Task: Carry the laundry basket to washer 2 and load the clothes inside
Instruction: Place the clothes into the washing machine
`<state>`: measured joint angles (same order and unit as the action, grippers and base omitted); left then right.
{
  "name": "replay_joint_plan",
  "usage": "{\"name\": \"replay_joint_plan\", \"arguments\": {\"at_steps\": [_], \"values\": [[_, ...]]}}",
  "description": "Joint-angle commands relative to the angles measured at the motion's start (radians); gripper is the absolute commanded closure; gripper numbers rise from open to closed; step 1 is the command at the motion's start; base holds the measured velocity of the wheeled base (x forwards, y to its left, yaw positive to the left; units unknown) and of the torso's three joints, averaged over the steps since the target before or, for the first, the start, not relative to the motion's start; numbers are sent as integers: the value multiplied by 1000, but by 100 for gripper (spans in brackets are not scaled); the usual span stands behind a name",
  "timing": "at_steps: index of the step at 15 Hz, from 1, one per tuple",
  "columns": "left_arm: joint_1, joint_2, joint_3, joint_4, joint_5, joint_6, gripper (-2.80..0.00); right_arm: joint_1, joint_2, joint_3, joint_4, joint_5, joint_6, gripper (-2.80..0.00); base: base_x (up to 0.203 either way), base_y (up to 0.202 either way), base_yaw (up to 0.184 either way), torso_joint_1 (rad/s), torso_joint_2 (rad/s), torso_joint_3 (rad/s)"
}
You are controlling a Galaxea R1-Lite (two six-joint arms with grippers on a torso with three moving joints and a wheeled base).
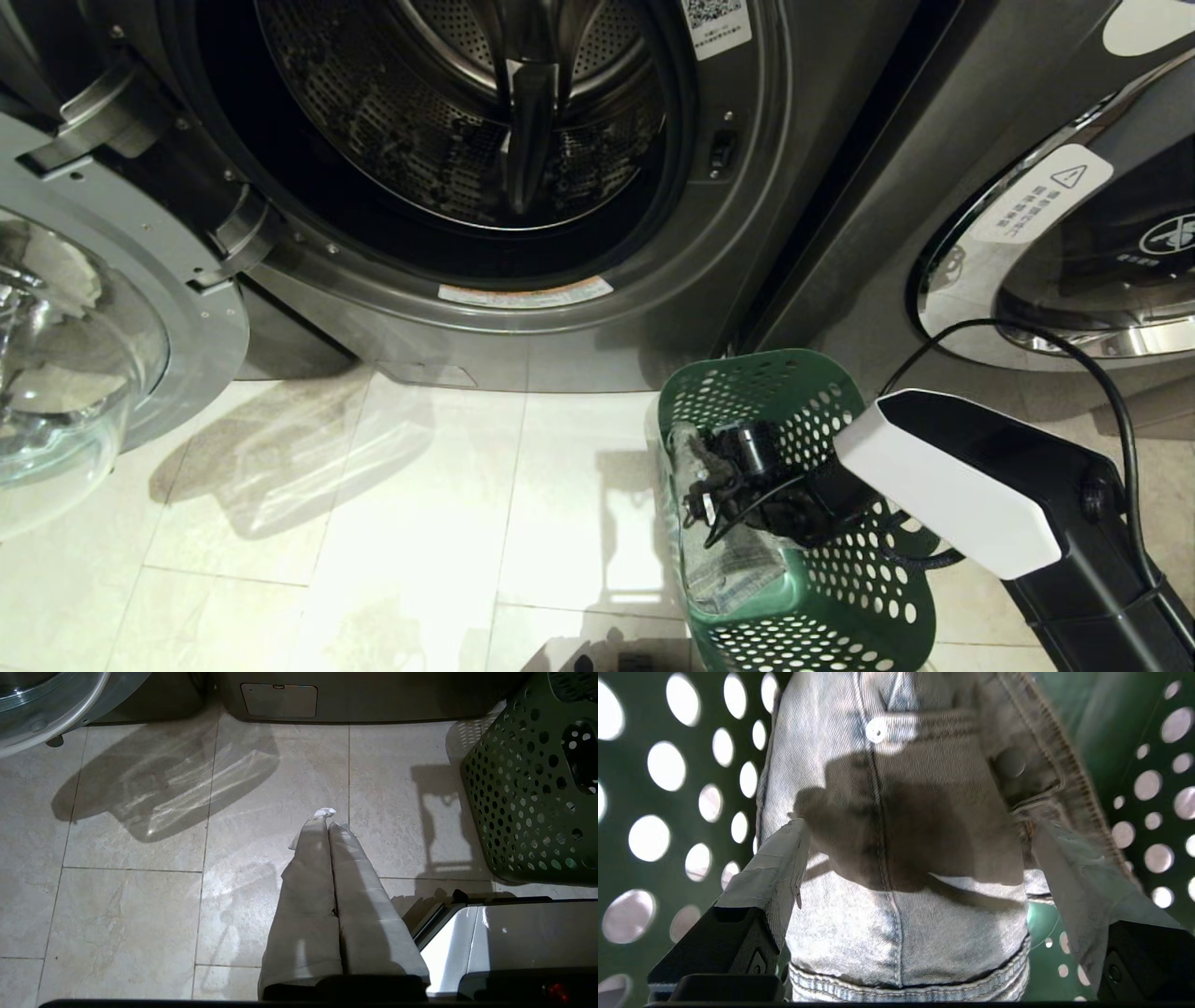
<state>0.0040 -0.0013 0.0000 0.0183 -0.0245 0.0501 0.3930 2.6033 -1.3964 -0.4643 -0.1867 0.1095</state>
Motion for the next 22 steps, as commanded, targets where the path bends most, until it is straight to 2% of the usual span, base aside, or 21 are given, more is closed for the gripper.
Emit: {"name": "replay_joint_plan", "arguments": {"at_steps": [1,15,22], "values": [[1,0,2,0,0,0,0,-2,-18,4,-5,5,2,-280,0,0,0,0,0,0],[1,0,1,0,0,2,0,-11,-52,4,-7,-9,7,-280,0,0,0,0,0,0],[1,0,0,-1,20,-44,0,-13,-50,-2,-6,-7,7,-280,0,0,0,0,0,0]]}}
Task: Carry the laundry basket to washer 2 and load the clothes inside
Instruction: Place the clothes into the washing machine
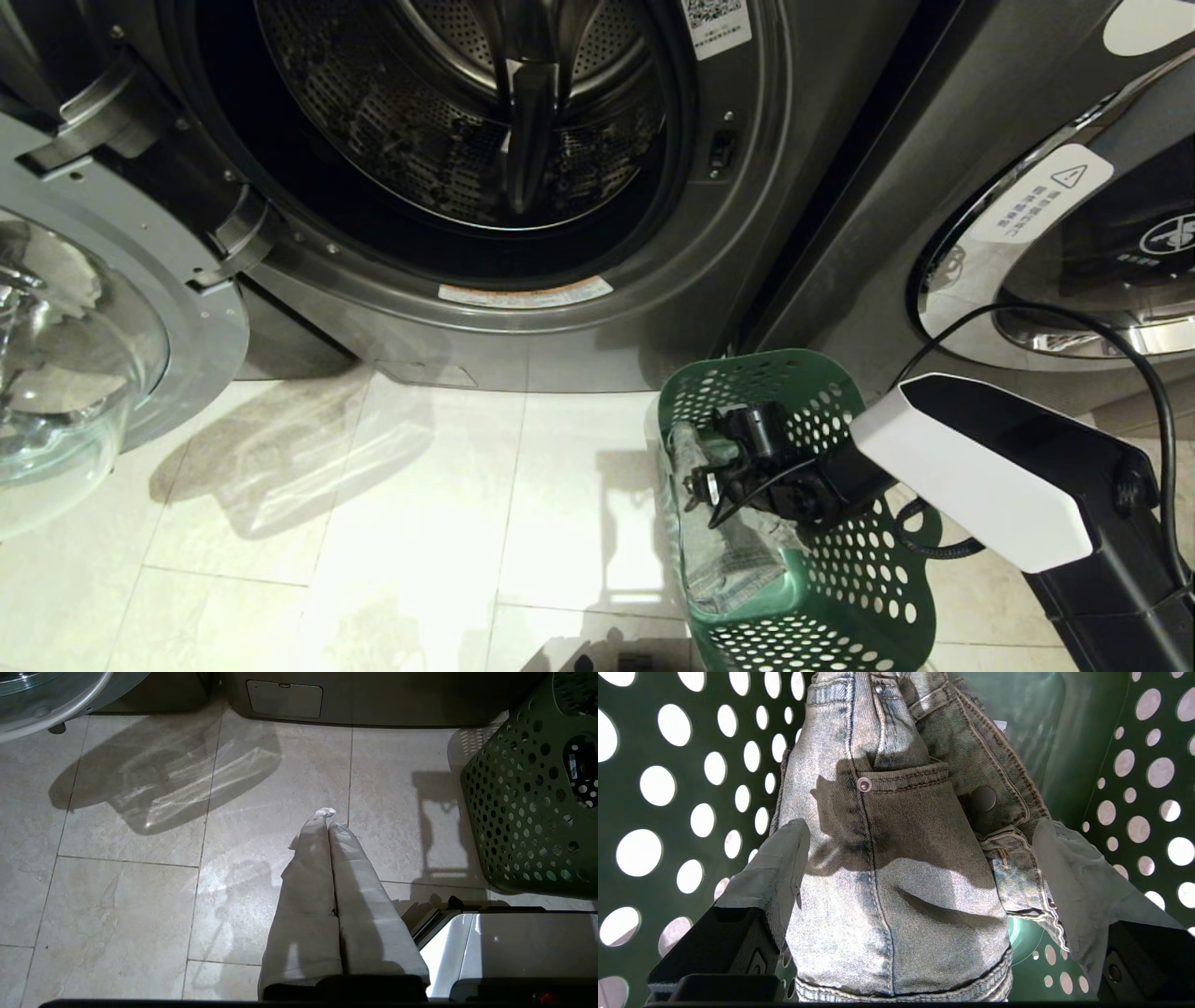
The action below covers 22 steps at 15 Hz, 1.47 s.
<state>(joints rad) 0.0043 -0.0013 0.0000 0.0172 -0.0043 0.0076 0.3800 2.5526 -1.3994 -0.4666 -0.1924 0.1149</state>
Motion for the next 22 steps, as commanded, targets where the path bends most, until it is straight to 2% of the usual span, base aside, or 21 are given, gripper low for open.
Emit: {"name": "replay_joint_plan", "arguments": {"at_steps": [1,5,10,13,16,17,22], "values": [[0,0,0,-1,0,-1,0,0,2,0,-3,0,0,-280,0,0,0,0,0,0],[-1,0,0,-2,0,-1,0,2,3,-3,-3,4,5,-280,0,0,0,1,2,-21],[0,0,0,-2,0,-3,0,0,6,-5,-4,11,5,-280,0,0,0,3,1,-173],[0,0,0,-2,0,-3,0,0,0,-12,-9,48,12,-280,0,0,0,4,2,-64],[0,0,0,-2,0,-3,0,5,37,-34,-76,56,11,-280,0,0,0,0,0,0],[-1,0,1,-2,0,-3,0,5,65,-42,-107,53,7,0,0,0,0,0,0,0],[0,0,0,-2,0,-3,0,5,75,-52,-105,54,3,0,0,0,0,0,0,0]]}}
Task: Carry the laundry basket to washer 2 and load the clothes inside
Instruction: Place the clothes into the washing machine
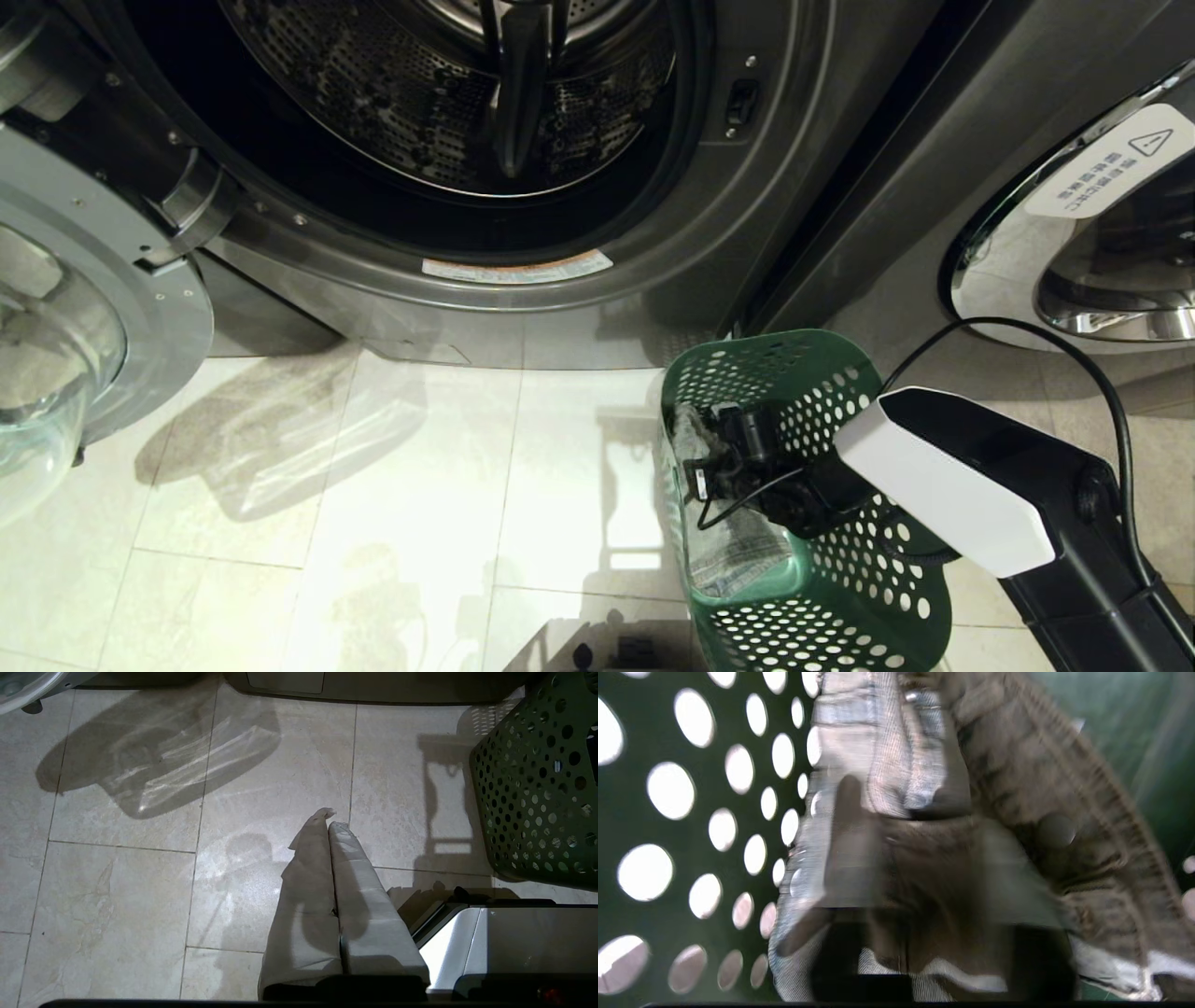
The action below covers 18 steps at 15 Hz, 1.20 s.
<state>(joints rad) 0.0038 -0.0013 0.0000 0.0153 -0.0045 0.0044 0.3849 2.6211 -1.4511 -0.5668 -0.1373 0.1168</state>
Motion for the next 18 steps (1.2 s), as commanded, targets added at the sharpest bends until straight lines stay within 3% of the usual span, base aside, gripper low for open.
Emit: {"name": "replay_joint_plan", "arguments": {"at_steps": [1,7,13,18], "values": [[1,0,1,0,0,0,0,0,7,-9,10,-1,2,0,0,0,0,0,0,0],[1,0,0,0,0,0,0,-1,-77,39,55,1,4,0,0,0,0,0,0,0],[1,0,0,0,0,0,0,-1,-274,251,150,120,-16,0,0,0,0,0,0,0],[1,0,0,0,0,0,0,-17,-278,250,147,133,-14,0,0,0,0,0,0,0]]}}
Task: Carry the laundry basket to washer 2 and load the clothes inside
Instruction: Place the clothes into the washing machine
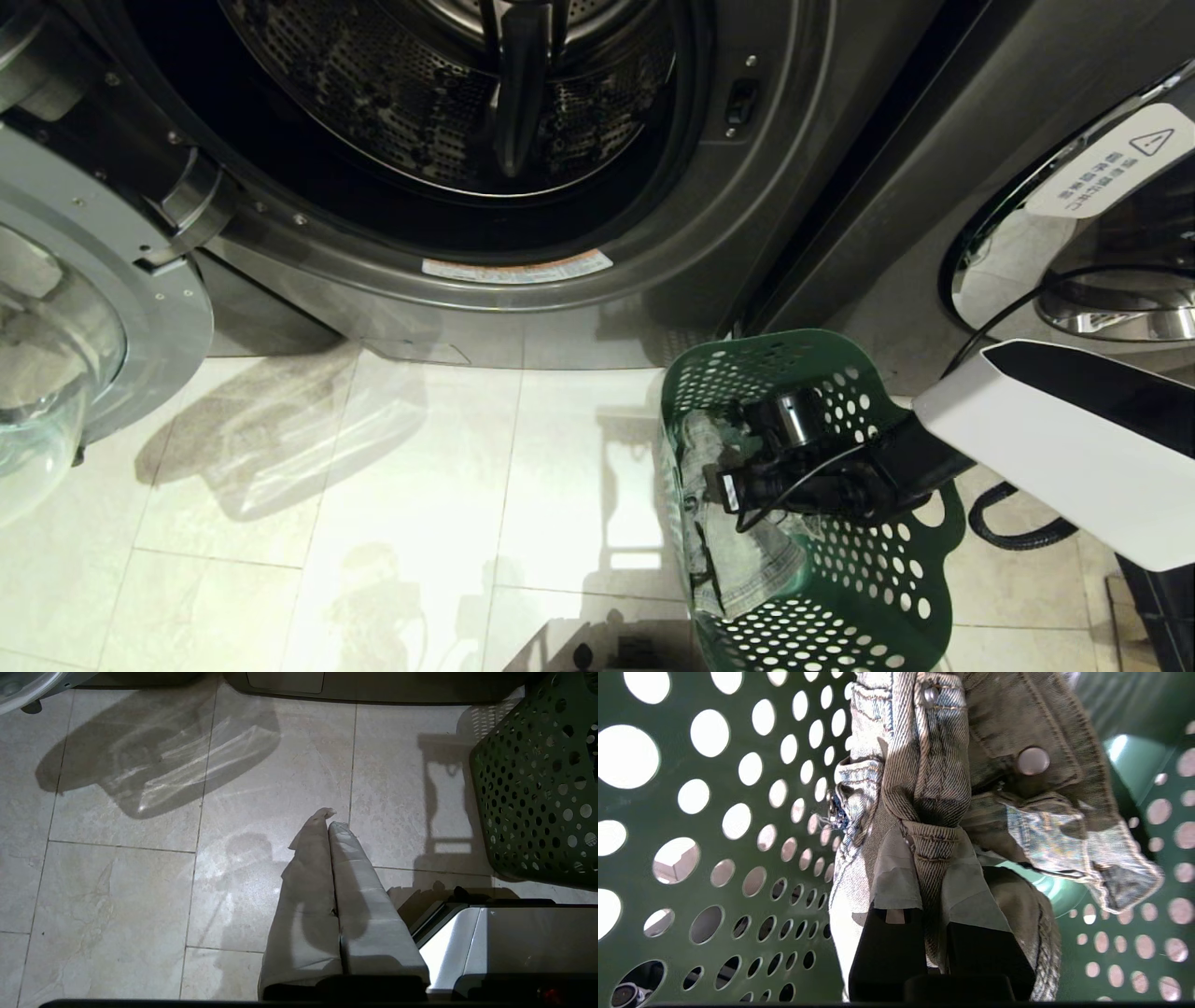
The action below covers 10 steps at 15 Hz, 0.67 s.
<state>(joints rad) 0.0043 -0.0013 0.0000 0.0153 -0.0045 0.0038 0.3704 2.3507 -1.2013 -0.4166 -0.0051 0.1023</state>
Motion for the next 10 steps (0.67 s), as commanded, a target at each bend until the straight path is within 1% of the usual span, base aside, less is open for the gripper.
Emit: {"name": "replay_joint_plan", "arguments": {"at_steps": [1,4,5,7,10], "values": [[0,0,0,0,0,1,0,-5,-9,0,-4,-1,0,0,0,0,0,0,0,0],[0,0,0,0,0,0,0,-13,-31,14,-5,2,-1,0,0,0,0,0,0,0],[0,0,0,0,0,-1,0,-13,-48,23,-5,10,-2,0,0,0,0,0,0,0],[0,0,0,0,0,-1,0,-13,-87,46,-4,63,-10,0,0,0,0,0,0,0],[0,0,0,0,0,-1,0,-14,-96,59,-5,68,-13,0,0,0,0,0,0,0]]}}
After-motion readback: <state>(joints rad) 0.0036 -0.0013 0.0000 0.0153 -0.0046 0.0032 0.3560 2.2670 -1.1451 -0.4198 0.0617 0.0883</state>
